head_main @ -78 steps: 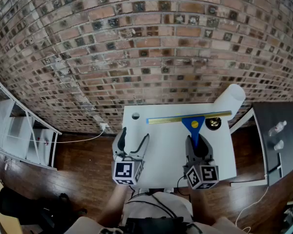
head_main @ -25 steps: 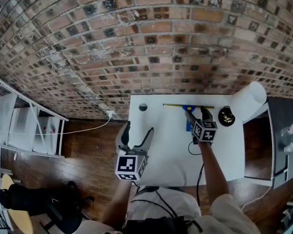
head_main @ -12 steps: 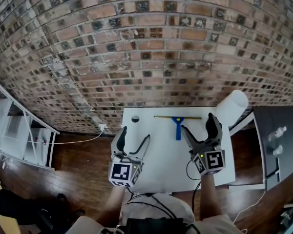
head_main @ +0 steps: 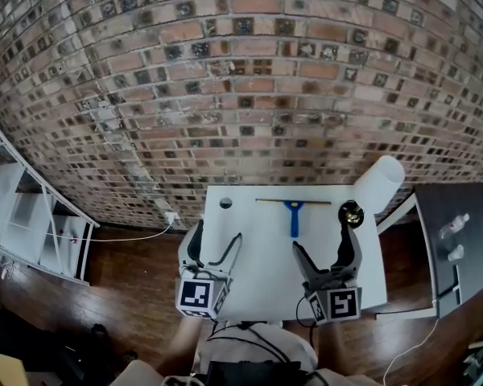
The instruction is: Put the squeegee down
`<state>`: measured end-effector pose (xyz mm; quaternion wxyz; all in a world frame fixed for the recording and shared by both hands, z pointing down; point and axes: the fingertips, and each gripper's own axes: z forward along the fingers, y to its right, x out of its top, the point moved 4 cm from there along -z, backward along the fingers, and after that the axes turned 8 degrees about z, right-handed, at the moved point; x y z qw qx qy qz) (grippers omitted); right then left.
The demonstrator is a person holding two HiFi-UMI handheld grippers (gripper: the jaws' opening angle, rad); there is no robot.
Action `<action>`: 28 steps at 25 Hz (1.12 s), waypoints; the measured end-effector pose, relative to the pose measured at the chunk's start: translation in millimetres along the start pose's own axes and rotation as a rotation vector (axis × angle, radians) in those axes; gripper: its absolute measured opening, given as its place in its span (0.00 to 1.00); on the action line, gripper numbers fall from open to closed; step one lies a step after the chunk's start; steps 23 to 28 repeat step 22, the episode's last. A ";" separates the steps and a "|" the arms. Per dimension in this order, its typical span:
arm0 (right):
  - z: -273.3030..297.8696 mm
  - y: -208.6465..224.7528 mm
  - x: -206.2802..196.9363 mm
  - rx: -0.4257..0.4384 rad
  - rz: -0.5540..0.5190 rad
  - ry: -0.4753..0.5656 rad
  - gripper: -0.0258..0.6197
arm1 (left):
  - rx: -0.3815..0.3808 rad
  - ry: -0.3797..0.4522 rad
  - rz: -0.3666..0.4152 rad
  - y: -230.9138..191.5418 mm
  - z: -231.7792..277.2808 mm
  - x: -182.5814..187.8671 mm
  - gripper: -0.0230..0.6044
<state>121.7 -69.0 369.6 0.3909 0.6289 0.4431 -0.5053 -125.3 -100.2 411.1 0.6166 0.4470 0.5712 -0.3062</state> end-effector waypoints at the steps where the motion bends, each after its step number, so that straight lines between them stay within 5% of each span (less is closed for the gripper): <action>1: -1.5 -1.0 -2.0 -0.003 0.004 -0.004 0.83 | 0.001 -0.001 0.002 0.3 -2.8 0.2 0.61; 28: -26.8 -19.6 -15.2 -0.009 0.050 -0.081 0.83 | -0.028 -0.020 -0.003 14.6 -37.5 4.7 0.61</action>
